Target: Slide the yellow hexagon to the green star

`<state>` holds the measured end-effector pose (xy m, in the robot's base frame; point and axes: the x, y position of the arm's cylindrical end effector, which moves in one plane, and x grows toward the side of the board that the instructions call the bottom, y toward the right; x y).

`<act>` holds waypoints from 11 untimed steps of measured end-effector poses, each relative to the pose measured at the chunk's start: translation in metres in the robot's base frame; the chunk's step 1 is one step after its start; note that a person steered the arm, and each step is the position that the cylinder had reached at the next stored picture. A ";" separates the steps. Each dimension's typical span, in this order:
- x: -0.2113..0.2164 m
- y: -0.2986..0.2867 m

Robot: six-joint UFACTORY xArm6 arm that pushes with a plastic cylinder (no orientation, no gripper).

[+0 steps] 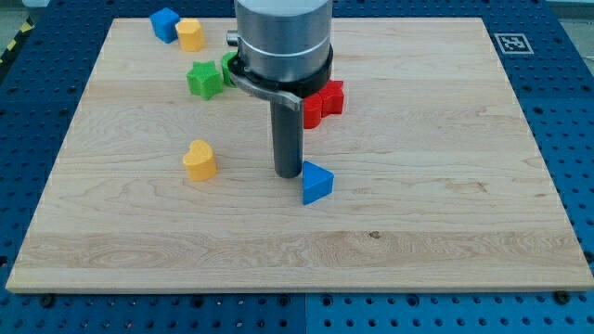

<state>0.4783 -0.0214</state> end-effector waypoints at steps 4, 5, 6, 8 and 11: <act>-0.169 0.007; -0.230 -0.011; -0.254 -0.043; -0.265 -0.131; -0.270 -0.184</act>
<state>0.2088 -0.2053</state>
